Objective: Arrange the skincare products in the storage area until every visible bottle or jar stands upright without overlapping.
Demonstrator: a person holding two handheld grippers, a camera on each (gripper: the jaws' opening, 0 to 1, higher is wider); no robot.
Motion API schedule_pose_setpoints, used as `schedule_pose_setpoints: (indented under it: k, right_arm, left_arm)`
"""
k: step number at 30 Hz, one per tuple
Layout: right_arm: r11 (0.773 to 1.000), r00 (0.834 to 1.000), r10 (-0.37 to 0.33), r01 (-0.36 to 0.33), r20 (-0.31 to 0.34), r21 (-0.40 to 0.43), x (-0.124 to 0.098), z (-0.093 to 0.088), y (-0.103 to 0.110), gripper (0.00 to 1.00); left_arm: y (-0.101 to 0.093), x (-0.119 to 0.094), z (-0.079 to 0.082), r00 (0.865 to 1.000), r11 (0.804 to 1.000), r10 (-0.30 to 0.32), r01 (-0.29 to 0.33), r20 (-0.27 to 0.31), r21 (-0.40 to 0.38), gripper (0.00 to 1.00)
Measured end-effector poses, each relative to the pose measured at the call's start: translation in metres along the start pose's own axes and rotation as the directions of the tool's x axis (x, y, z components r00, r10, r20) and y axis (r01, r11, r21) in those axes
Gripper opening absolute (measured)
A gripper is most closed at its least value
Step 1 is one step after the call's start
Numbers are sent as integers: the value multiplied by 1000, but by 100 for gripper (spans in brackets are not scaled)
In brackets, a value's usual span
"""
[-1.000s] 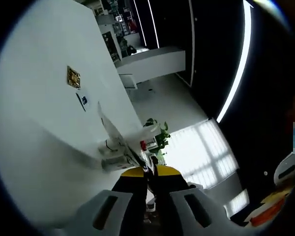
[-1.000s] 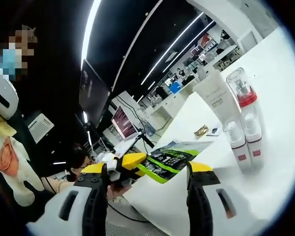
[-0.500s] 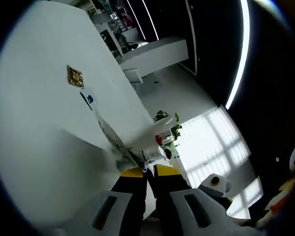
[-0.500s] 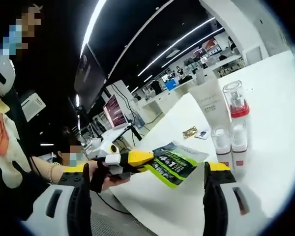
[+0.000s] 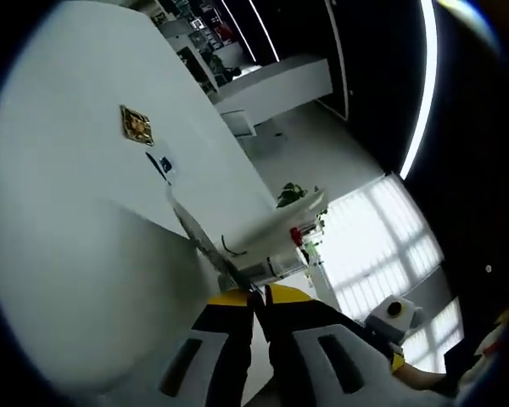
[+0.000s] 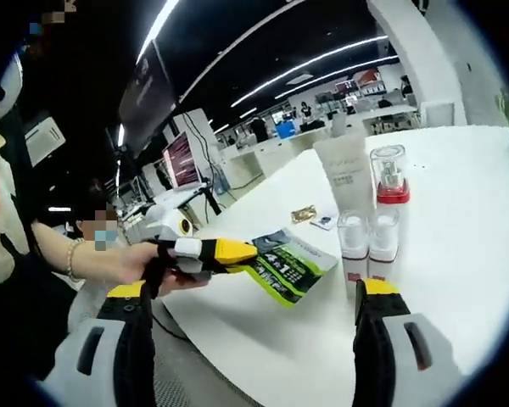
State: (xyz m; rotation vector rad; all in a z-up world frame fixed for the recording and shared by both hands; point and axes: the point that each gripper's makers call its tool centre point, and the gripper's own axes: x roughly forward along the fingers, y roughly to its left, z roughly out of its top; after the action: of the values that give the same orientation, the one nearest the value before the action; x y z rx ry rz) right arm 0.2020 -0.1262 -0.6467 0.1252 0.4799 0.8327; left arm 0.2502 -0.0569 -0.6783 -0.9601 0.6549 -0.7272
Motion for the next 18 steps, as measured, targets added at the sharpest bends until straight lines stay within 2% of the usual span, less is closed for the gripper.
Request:
schedule_pose_setpoints:
  k: [2, 9, 16, 18]
  right_arm:
    - [1000, 999, 1, -1, -33, -5, 1, -6, 0, 100]
    - [999, 999, -25, 24, -32, -45, -4, -8, -7, 100]
    - [998, 998, -56, 54, -40, -45, -7, -12, -15, 100]
    - [998, 998, -57, 56, -41, -43, -6, -13, -16, 100]
  left_arm:
    - [5, 2, -2, 1000, 1000, 16, -16, -6, 6, 0]
    - [29, 4, -18, 989, 990, 125, -118, -75, 83, 0]
    - [41, 4, -22, 979, 975, 178, -161, -99, 155, 0]
    - [46, 3, -23, 973, 963, 204, -179, -112, 201, 0]
